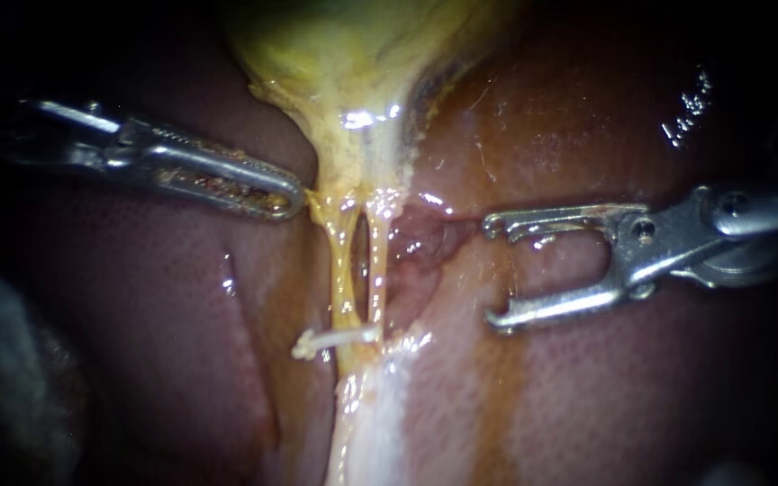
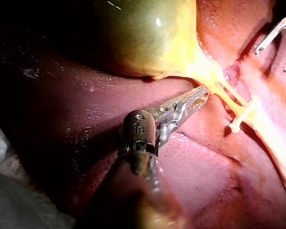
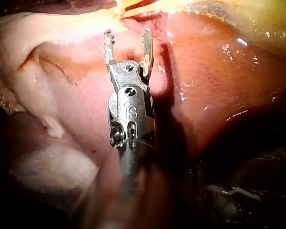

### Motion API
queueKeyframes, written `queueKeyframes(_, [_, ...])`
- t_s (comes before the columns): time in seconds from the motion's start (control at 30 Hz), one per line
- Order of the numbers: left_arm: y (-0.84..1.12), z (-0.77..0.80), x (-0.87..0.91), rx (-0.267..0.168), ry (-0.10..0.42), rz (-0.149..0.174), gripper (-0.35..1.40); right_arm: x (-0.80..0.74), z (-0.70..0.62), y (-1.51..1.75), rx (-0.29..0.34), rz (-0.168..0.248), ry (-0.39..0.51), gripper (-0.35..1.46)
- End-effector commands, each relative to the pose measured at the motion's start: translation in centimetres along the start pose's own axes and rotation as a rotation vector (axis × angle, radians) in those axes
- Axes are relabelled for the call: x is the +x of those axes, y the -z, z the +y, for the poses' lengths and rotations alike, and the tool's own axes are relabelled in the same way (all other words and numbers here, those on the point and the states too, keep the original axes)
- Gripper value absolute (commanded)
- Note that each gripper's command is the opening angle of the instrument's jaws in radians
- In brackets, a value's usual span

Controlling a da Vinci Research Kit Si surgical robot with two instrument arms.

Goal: Going back first clip left tube

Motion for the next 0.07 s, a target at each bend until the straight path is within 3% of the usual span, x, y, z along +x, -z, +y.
queueKeyframes(0.03, [0.02, 0.0, 0.0, -0.001, 0.0, -0.001, -0.35, 0.0, 0.0, 0.0, 0.001, 0.0, 0.0, 0.5])
queueKeyframes(0.07, [0.04, 0.0, 0.01, -0.002, 0.0, -0.001, -0.35, 0.01, 0.0, 0.0, 0.001, 0.0, 0.0, 0.5])
